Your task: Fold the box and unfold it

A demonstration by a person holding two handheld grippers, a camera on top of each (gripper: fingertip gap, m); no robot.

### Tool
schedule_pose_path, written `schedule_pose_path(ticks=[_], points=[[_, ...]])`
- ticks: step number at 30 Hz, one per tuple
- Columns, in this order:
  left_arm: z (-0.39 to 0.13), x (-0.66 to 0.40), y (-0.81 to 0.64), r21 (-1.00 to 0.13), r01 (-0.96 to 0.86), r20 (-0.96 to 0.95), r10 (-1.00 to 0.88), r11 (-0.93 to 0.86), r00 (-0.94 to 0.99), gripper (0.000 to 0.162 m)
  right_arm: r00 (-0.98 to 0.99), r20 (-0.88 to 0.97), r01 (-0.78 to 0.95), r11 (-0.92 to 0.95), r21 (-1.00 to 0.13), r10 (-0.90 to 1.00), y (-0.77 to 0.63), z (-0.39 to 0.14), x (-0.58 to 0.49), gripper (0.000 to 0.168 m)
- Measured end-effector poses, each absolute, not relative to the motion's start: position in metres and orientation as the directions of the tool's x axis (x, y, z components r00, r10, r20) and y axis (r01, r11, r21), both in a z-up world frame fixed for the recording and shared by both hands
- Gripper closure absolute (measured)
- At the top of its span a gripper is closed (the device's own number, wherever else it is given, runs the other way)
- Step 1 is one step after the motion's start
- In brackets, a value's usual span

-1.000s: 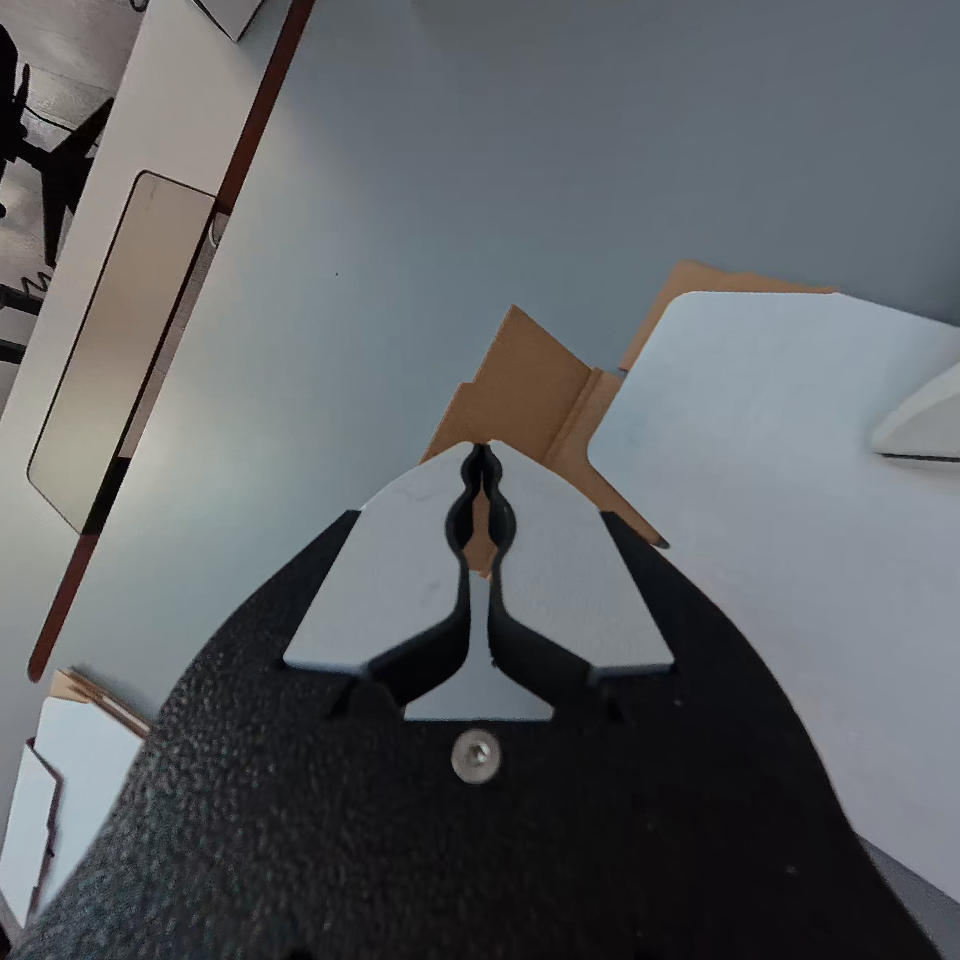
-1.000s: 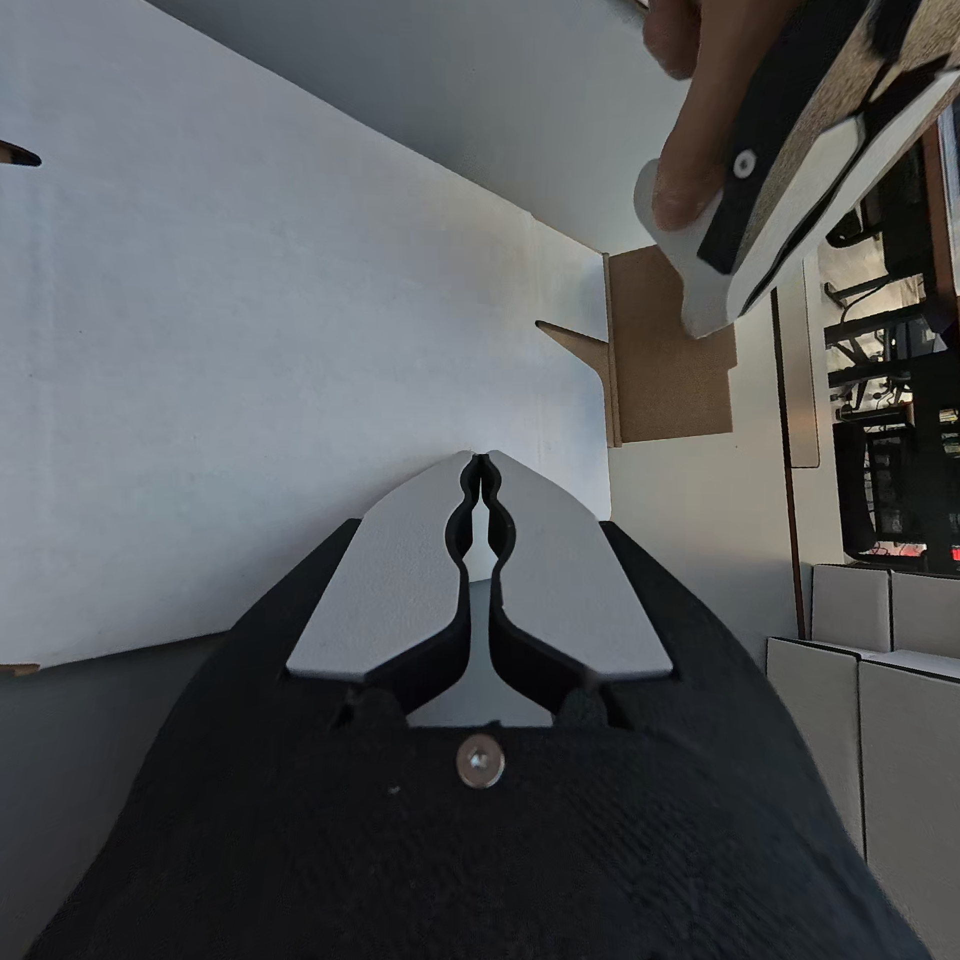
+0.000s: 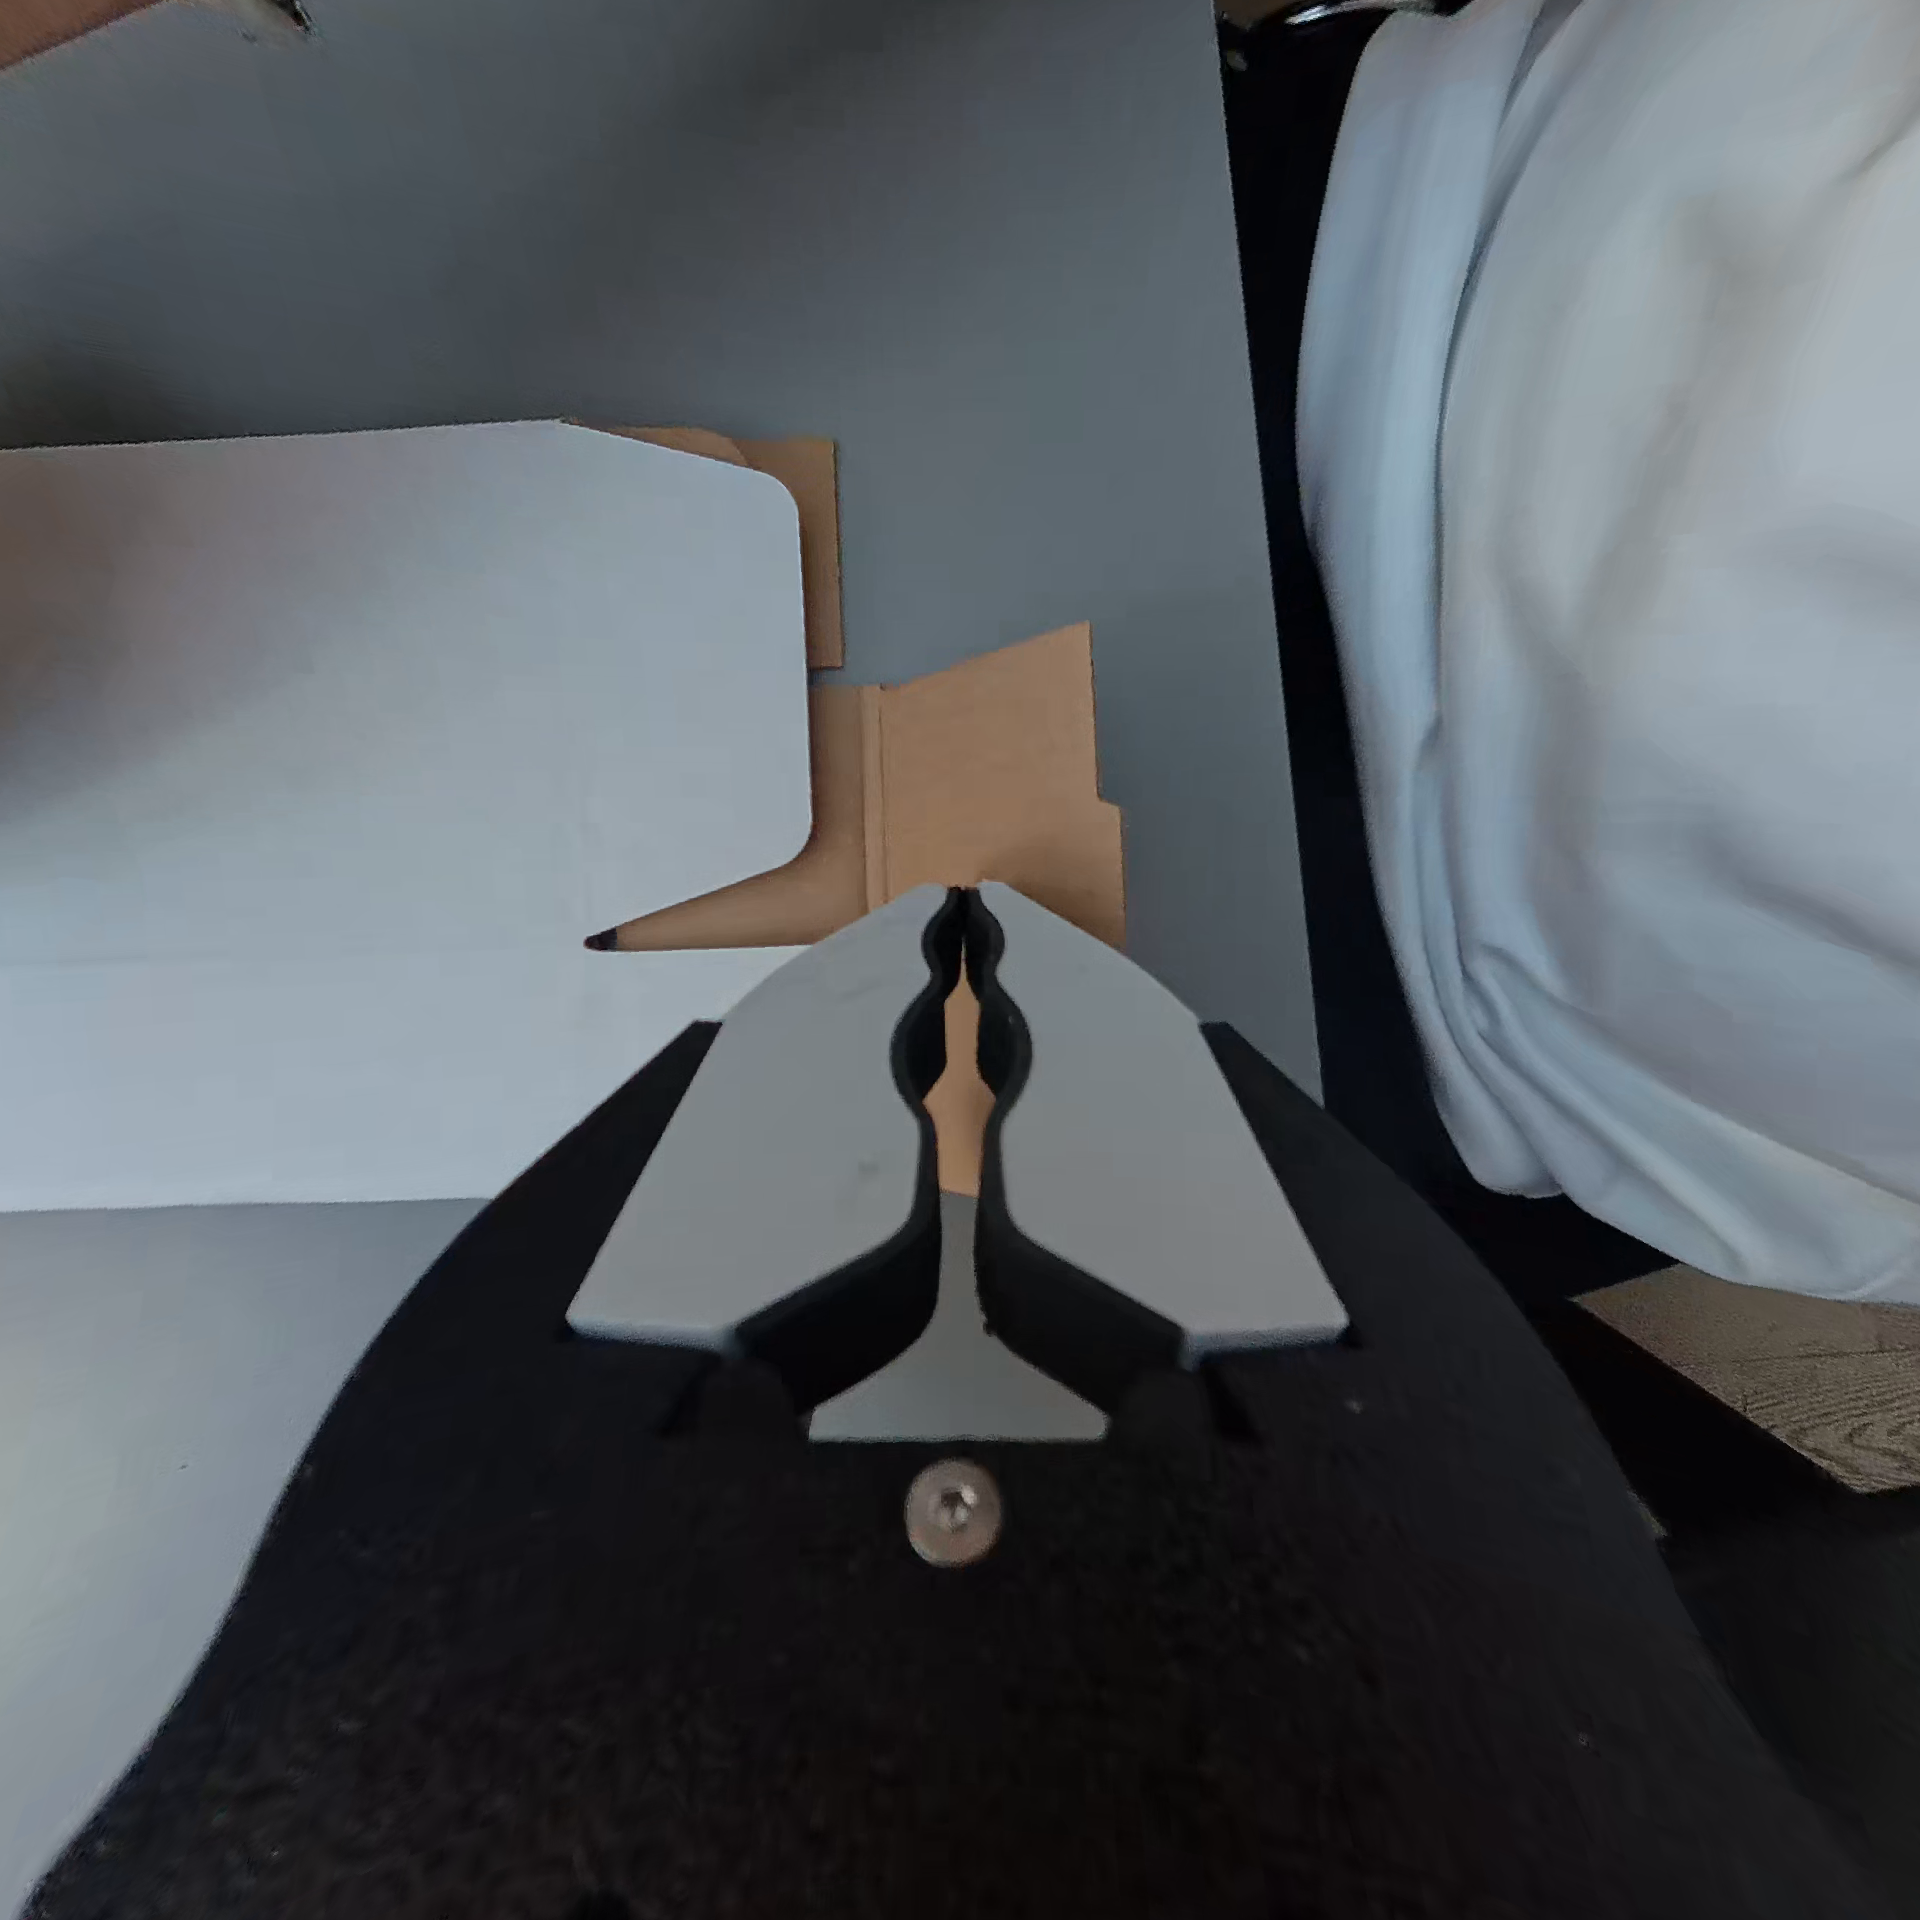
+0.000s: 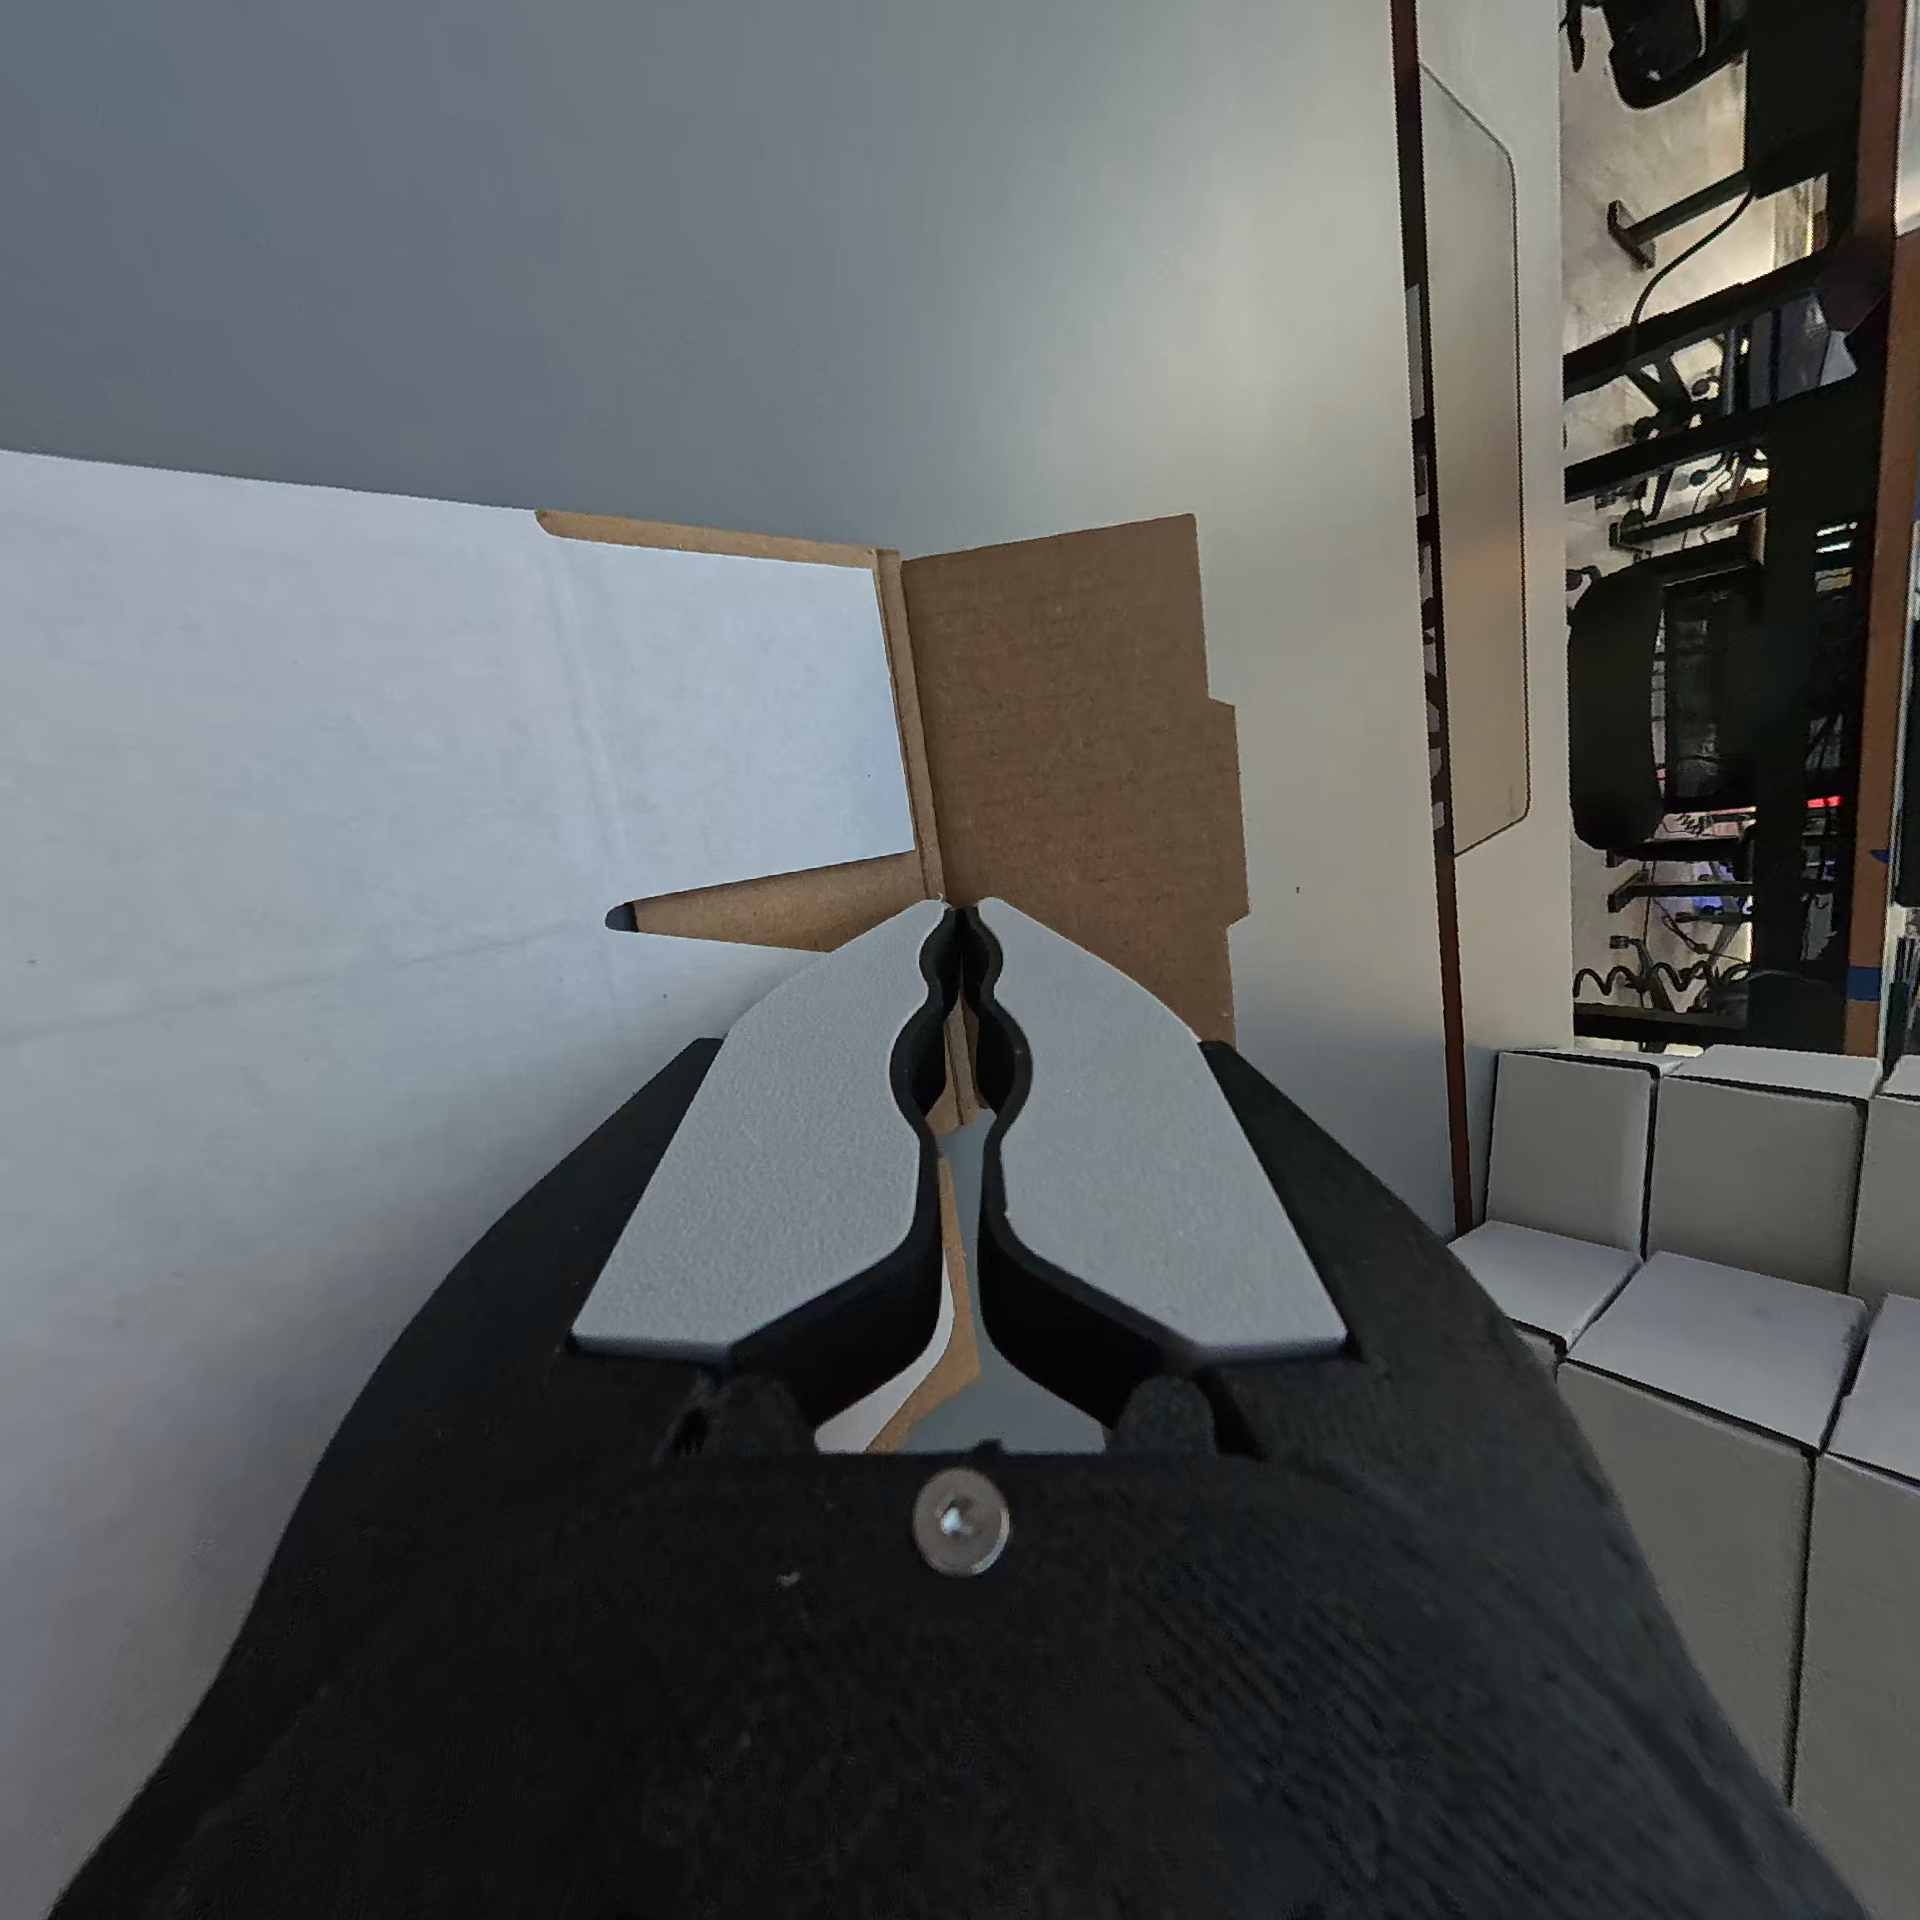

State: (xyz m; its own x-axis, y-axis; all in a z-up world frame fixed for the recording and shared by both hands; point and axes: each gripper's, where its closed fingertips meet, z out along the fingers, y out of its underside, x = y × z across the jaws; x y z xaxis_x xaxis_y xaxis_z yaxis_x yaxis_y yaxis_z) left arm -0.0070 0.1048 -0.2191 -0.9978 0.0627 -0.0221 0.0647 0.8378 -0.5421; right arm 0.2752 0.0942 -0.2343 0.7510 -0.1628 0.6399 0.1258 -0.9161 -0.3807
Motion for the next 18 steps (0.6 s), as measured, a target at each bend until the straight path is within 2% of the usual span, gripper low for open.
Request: schedule_pose_path(ticks=[1,4,8,10,12,14,16,18], points=[[-0.222,-0.007,0.106,-0.521,0.08,-0.071,0.05,0.85,-0.996,0.162,0.752,0.639,0.124,-0.916,-0.382,-0.165,0.094,-0.234,0.276,0.168],[-0.236,-0.008,0.109,-0.424,0.134,-0.198,0.052,0.896,-0.979,0.162,0.751,0.638,0.118,-0.916,-0.382,-0.169,0.094,-0.234,0.277,0.168],[-0.236,-0.008,0.109,-0.407,0.127,-0.254,0.022,0.904,-0.967,0.162,0.795,0.581,0.123,-0.893,-0.433,-0.173,0.087,-0.227,0.274,0.167],[-0.236,-0.006,0.11,-0.415,0.132,-0.273,0.016,0.9,-0.962,0.162,0.783,0.59,0.183,-0.835,-0.519,-0.195,0.08,-0.202,0.269,0.144],[-0.235,0.001,0.117,-0.394,0.134,-0.322,0.0,0.909,-0.947,0.162,0.78,0.613,0.319,-0.763,-0.563,-0.125,0.067,-0.18,0.248,0.133],[-0.235,0.01,0.126,-0.377,0.113,-0.367,-0.036,0.919,-0.929,0.162,0.735,0.678,0.482,-0.706,-0.519,0.004,0.047,-0.169,0.219,0.121],[-0.235,0.016,0.131,-0.398,0.077,-0.369,-0.083,0.914,-0.926,0.162,0.652,0.743,0.611,-0.683,-0.4,0.148,0.021,-0.173,0.191,0.116],[-0.235,0.021,0.132,-0.426,0.047,-0.362,-0.123,0.904,-0.924,0.162,0.609,0.752,0.645,-0.709,-0.284,0.252,-0.003,-0.184,0.17,0.111]])
